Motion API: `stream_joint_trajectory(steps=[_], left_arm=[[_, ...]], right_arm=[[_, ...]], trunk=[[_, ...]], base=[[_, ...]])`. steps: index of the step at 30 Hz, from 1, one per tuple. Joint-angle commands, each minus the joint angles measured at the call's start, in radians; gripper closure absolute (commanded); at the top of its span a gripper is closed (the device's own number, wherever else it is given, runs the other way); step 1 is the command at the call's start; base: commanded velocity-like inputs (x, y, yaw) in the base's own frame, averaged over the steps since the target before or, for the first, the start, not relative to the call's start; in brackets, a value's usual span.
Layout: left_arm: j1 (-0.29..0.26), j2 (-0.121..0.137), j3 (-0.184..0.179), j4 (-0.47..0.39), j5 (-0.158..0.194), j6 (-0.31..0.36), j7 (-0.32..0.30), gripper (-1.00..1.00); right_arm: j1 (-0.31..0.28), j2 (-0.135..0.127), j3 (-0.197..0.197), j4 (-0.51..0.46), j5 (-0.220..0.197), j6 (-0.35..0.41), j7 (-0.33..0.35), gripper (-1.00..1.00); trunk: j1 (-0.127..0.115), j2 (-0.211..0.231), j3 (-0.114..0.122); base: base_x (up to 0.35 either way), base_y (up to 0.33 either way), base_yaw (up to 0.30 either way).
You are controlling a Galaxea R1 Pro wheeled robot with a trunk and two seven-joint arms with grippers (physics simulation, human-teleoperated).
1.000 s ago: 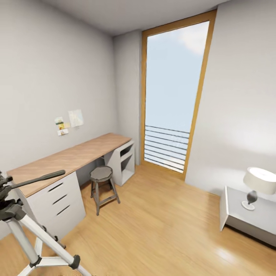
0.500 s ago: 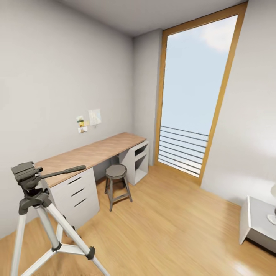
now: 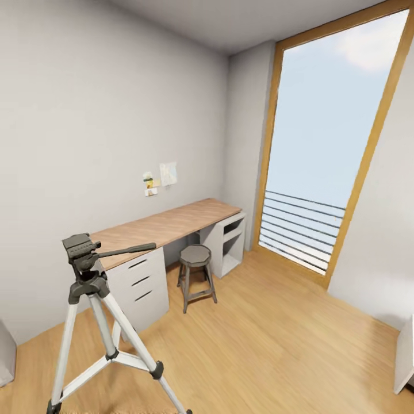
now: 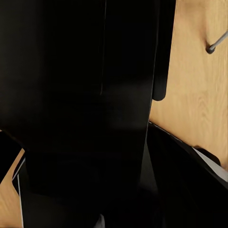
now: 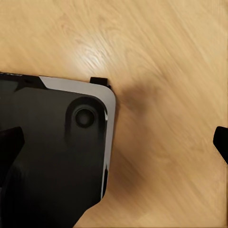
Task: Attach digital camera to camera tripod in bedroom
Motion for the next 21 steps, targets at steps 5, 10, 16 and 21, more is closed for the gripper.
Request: stream_joint_trajectory(steps=[5,10,16,21], left_arm=[[0.0,0.001,-0.007,0.0,0.004,0.003,0.002,1.0],[0.0,0.003,-0.007,0.0,0.005,0.003,0.002,1.0],[0.0,0.004,-0.007,0.0,0.006,0.003,0.002,1.0],[0.0,0.004,-0.007,0.0,0.006,0.003,0.002,1.0]], right_arm=[[-0.001,0.0,-0.008,0.002,0.01,-0.005,0.004,-1.0],[-0.001,0.0,-0.009,0.002,0.011,-0.004,0.005,-1.0],[-0.001,-0.001,-0.01,0.002,0.009,-0.003,0.006,-1.0],[-0.001,-0.003,-0.01,0.002,0.008,-0.003,0.009,-1.0]], trunk=[[0.0,-0.001,0.0],[0.0,-0.001,0.0],[0.0,-0.001,0.0],[0.0,-0.001,0.0]], base=[[0.0,0.0,0.278],[0.0,0.0,0.278],[0.0,0.0,0.278],[0.0,0.0,0.278]])
